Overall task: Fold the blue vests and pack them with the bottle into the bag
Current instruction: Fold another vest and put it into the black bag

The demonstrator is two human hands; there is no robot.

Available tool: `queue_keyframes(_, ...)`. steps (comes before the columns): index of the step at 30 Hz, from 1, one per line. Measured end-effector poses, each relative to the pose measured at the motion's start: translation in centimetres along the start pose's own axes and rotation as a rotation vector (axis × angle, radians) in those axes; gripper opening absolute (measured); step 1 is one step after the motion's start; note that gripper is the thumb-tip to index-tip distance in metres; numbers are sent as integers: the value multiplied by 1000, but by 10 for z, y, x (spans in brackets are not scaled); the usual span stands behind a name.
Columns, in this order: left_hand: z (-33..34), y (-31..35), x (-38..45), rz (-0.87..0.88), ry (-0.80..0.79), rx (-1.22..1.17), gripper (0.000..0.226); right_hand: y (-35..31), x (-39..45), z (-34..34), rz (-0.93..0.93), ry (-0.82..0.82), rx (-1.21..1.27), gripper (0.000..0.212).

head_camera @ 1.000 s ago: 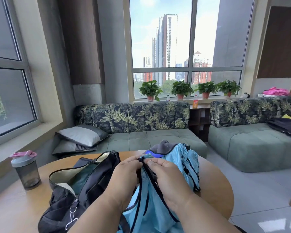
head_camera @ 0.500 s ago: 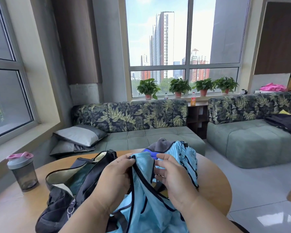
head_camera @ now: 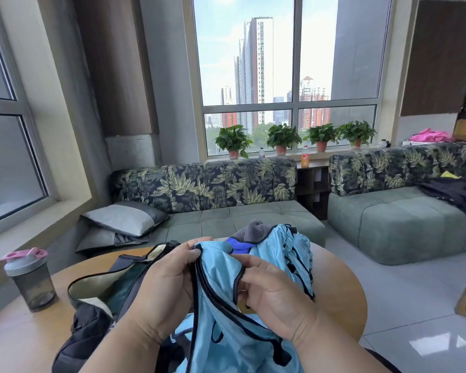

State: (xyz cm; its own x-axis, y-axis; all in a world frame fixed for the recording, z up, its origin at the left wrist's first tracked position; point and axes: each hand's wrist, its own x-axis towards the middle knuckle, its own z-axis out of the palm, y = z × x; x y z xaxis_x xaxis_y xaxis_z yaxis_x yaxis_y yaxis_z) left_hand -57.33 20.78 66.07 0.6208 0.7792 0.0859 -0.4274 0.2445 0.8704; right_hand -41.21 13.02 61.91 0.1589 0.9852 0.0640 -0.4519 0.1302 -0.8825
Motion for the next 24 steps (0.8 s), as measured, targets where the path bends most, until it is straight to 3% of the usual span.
queue_keyframes(3, 1, 2, -3, -3, -8, -22, 32, 5, -1, 1, 6, 9, 6, 36)
queue_keyframes(7, 2, 3, -7, 5, -23, -47, 29, 7, -3, 6, -5, 31, -66, 55)
queue_keyframes(12, 5, 4, -11, 15, -55, -20, 34, 4, -3, 8, -22, -19, -104, 29)
queue_keyframes(15, 4, 6, -12, 18, -58, -43, 32, 3, -3, 9, -14, -30, -72, 33)
queue_keyframes(18, 1, 5, -10, 23, -55, -45, 31, 1, -5, 11, -15, -48, -24, 23)
queue_keyframes(22, 0, 2, -10, 38, -19, 21, 31, 3, 0, 11, -30, -52, 98, 42)
queue_keyframes(24, -3, -1, -8, 57, 17, 58, 28, 2, 2, 14, -61, -25, 144, 36)
